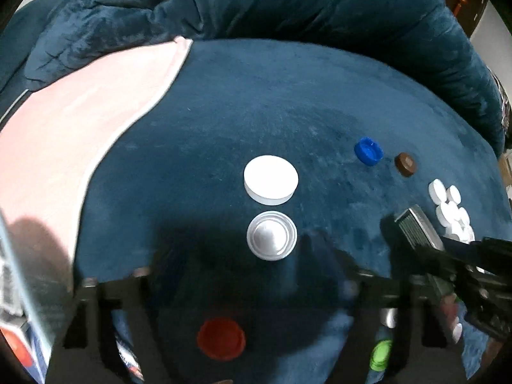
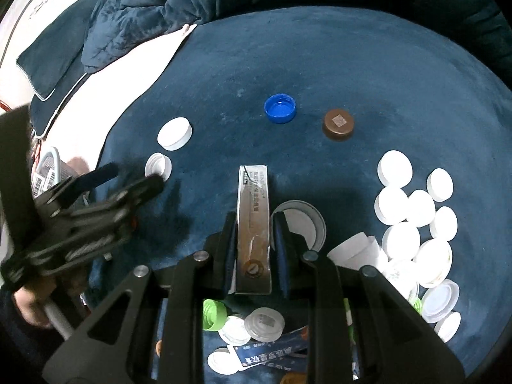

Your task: Organize objects

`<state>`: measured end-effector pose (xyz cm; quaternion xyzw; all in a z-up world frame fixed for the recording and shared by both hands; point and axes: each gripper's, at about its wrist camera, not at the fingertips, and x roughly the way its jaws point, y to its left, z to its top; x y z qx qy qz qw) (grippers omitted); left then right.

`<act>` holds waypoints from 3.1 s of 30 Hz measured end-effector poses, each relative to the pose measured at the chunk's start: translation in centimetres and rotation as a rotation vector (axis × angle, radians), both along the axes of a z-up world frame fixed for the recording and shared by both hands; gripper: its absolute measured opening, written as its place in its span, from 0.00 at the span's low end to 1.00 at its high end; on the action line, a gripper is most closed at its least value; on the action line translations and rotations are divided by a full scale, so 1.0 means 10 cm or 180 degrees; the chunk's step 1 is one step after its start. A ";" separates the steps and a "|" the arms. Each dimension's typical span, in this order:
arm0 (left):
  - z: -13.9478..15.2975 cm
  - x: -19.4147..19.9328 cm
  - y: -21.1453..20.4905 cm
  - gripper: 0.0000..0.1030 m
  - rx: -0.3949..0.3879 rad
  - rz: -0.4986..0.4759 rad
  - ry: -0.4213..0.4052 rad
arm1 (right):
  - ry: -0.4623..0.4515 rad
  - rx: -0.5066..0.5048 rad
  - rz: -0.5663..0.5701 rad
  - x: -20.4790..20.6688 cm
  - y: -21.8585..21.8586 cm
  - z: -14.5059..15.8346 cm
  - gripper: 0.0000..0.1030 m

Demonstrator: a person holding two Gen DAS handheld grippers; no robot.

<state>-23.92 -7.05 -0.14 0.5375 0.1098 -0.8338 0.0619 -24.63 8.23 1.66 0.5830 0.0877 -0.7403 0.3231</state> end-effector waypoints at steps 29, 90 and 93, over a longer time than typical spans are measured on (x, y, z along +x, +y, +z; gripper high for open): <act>1.38 2.27 -2.01 0.31 -0.0004 0.1311 0.0571 | 0.0193 -0.0865 0.1473 1.85 -1.74 0.95 0.22; 0.95 2.69 -2.21 0.86 0.0238 0.1449 0.0299 | 0.0229 -0.0886 0.1687 1.78 -2.12 0.85 0.68; 0.98 2.80 -2.28 0.86 0.0223 0.1515 0.0325 | 0.0160 -0.0864 0.1819 1.89 -2.12 0.83 0.68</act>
